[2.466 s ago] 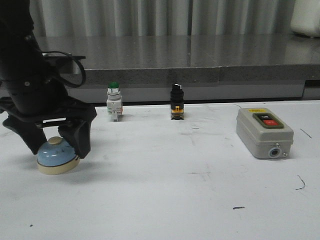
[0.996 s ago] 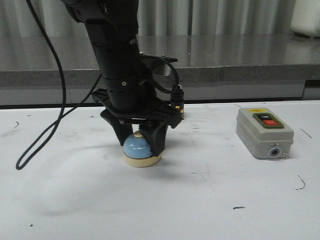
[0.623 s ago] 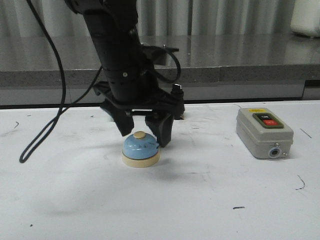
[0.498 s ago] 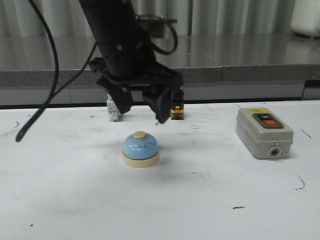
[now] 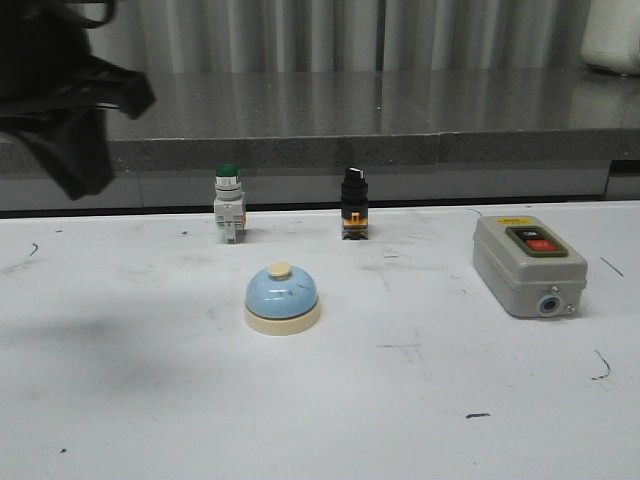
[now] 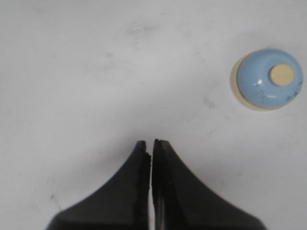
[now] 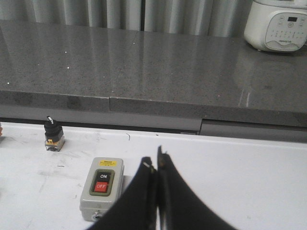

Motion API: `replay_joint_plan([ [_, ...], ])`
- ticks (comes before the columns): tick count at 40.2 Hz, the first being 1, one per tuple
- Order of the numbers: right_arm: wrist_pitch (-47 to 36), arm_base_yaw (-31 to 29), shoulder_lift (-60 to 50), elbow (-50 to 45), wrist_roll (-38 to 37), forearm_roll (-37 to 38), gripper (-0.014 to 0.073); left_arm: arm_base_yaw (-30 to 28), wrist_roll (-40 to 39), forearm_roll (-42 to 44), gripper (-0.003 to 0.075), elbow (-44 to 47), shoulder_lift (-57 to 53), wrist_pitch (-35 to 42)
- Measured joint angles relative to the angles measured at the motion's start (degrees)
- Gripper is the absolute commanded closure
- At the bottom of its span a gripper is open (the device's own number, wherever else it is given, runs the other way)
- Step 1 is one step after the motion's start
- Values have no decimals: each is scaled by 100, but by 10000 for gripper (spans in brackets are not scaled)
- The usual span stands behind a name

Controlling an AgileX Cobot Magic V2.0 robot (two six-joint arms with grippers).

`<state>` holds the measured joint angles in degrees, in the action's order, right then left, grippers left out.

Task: Place and press bell with both arms
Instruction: 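Open the left gripper, release the bell, and lift away, then move the right gripper toward the bell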

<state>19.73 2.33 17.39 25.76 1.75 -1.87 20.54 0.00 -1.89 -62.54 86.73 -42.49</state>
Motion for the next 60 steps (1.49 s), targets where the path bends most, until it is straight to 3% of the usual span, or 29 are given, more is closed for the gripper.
replay_joint_plan([
  [10,0,0,0,0,0,0,663,-869,0,-317,740,1928,-2058,817],
  [25,0,0,0,0,0,0,663,-951,0,-512,740,4190,-5997,2508],
  [31,0,0,40,0,0,0,663,-951,0,-539,740,4483,-7509,2582],
  [39,-68,14,902,4,0,-47,663,-951,0,-557,740,4508,-7984,2372],
  [45,-428,355,1916,15,0,-254,663,-951,0,-566,740,4510,-7984,2382],
  [60,-1047,2526,4874,1327,0,-370,663,-951,0,-579,740,4510,-7984,2382],
])
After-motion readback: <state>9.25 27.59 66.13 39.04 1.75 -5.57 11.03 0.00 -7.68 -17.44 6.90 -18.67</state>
